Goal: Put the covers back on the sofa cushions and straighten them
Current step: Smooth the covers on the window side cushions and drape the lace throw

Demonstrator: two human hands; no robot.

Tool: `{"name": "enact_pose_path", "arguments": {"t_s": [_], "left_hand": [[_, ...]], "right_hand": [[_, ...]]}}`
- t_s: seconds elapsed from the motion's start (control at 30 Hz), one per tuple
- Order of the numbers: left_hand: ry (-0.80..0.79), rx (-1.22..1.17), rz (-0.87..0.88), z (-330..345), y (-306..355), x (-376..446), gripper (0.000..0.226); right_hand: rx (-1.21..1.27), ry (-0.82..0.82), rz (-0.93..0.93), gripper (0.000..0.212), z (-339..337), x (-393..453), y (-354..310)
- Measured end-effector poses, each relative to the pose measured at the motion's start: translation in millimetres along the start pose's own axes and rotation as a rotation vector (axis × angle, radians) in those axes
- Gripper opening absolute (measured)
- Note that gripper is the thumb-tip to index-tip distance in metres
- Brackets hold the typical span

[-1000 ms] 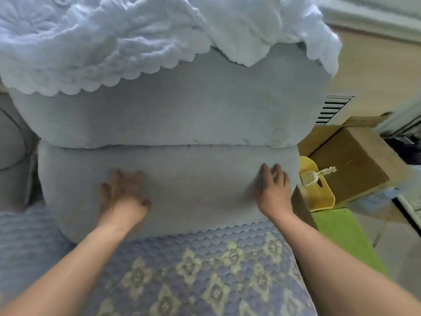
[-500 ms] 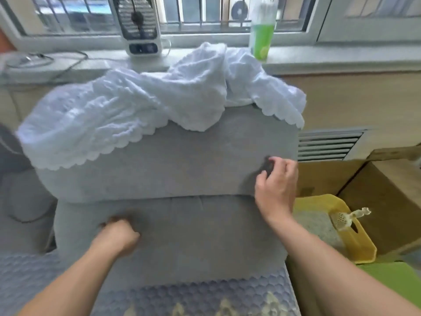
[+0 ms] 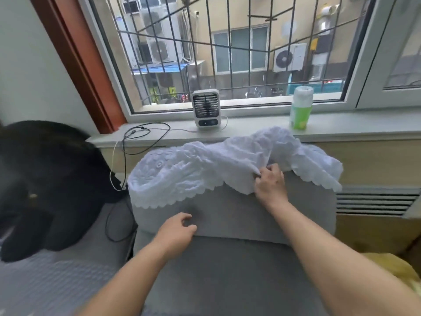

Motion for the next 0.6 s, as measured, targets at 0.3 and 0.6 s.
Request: {"name": "enact_pose_path", "arguments": {"t_s": [0.3, 0.6], "left_hand": [[-0.645, -1.309, -0.325, 65.0, -64.8, -90.6, 0.065], [-0.355, -1.299, -0.433, 67.8, -171.3, -141.0, 0.01]], "right_hand": [[0.443, -0.175, 0.019, 0.047, -99.4, -297.3, -66.7], [0.25, -0.496, 0.274, 0.048, -118.6, -363.0, -30.2]]}}
Point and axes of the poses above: each hand's wrist, its own x-axis towards the middle knuckle, its own z-axis out of the palm, y = z × x, the point moved 4 cm from there along x, towards the middle knuckle, and after that the axes turned 9 degrees about -z, right-handed, at the moved point
